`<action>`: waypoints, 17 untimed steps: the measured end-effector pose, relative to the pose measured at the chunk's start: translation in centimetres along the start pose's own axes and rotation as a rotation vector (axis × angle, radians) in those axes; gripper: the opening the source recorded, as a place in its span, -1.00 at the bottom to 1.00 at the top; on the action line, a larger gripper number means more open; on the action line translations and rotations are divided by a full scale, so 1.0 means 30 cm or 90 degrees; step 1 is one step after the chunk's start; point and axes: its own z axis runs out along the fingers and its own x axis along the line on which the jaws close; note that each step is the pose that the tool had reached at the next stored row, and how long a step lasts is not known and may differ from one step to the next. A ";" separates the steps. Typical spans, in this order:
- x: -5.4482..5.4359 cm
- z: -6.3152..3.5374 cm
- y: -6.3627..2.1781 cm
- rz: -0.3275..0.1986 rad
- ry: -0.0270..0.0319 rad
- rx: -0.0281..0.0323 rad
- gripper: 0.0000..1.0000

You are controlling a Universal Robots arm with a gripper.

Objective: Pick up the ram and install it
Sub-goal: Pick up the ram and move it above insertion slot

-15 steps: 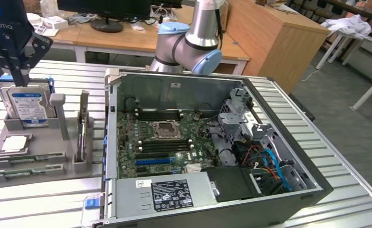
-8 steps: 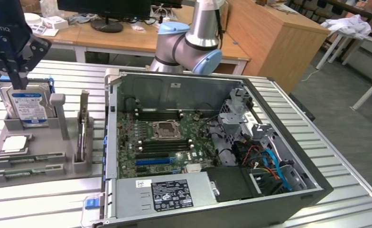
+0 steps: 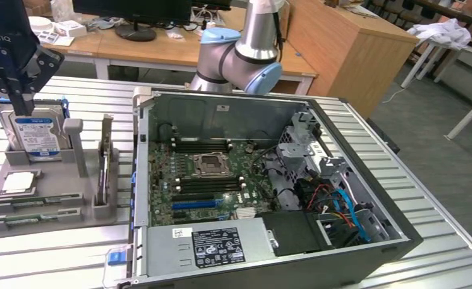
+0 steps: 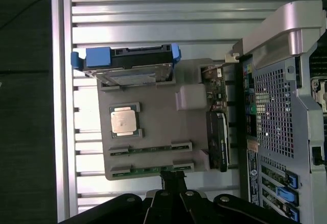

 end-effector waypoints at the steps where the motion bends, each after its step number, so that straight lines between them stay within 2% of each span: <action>1: 0.000 0.000 0.000 0.000 0.0000 0.0000 -0.79; 11: 0.000 0.000 0.000 -0.003 0.0002 -0.0001 -0.79; 17: 0.003 0.000 0.000 -0.047 0.0020 0.0015 -0.79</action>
